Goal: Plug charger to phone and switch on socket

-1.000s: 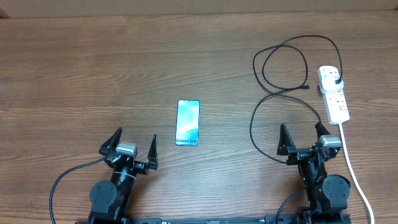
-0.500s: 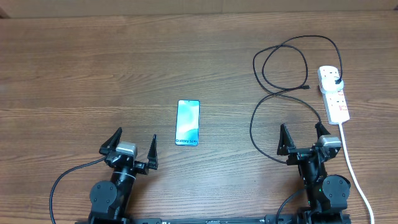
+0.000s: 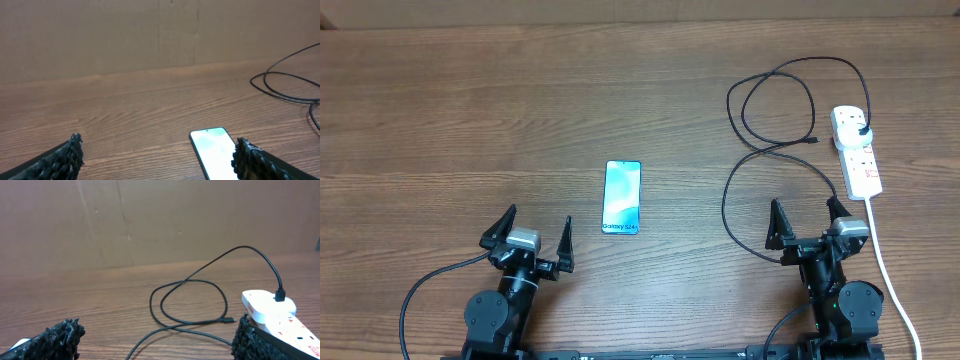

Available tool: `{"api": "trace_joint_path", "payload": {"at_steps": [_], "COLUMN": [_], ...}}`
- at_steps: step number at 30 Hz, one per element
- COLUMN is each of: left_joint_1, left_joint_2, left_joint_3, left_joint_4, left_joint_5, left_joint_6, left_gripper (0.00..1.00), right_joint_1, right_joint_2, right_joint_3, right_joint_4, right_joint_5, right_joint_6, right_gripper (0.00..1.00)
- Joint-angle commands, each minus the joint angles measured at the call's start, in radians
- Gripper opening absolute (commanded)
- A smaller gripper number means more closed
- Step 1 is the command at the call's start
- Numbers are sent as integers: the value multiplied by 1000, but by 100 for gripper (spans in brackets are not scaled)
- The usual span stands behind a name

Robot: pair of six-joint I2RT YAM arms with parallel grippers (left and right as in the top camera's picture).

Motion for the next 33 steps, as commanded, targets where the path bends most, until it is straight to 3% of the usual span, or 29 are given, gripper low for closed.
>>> {"api": "trace_joint_path", "payload": {"at_steps": [1,22,27,33], "left_joint_1": [0,0,0,0], "left_joint_2": [-10,-10,-10,-10], "left_joint_3": [-5,-5,-5,-5], "left_joint_4": [-1,0,88,344], "left_joint_5": [-4,-6,-64,-3], "left_joint_6": [19,19,42,5], "left_gripper": [100,99,100,99], "right_joint_1": [5,5,5,5], "right_joint_2": [-8,-8,-8,-8], "right_joint_3": [-11,-11,-11,-11], "right_joint_4": [7,7,7,7], "right_joint_5": [2,2,2,2], "right_joint_6": [-3,-3,-3,-3], "right_gripper": [100,100,100,100]}}
